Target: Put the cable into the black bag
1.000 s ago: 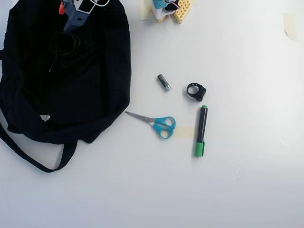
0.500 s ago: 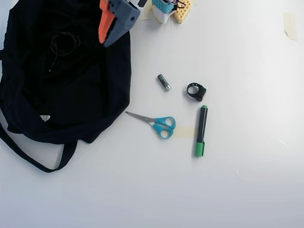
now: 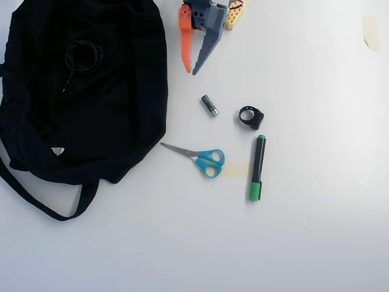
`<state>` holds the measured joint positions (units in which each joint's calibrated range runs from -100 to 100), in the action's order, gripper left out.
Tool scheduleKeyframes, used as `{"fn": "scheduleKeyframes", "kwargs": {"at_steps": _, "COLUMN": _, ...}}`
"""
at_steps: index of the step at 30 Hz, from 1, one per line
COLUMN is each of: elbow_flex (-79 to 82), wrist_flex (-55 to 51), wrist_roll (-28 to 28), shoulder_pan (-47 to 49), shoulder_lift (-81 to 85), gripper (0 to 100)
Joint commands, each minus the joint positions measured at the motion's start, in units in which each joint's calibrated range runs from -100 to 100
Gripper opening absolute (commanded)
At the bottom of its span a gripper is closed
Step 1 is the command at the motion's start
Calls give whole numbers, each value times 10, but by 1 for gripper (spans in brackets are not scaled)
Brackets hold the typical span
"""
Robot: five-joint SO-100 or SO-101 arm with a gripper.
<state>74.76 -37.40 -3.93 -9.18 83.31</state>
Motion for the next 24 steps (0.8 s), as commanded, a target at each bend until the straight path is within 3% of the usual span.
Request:
{"fn": "scheduleKeyframes", "kwargs": {"at_steps": 1, "elbow_flex": 7, "wrist_flex": -2, "wrist_roll": 3, "shoulder_pan": 36, "shoulder_lift": 5, "gripper": 2}}
{"fn": "scheduleKeyframes", "kwargs": {"at_steps": 15, "elbow_flex": 101, "wrist_flex": -2, "wrist_roll": -3, "shoulder_pan": 116, "shoulder_lift": 12, "gripper": 2}}
{"fn": "scheduleKeyframes", "kwargs": {"at_steps": 24, "elbow_flex": 198, "wrist_flex": -2, "wrist_roll": 3, "shoulder_pan": 117, "shoulder_lift": 135, "gripper": 2}}
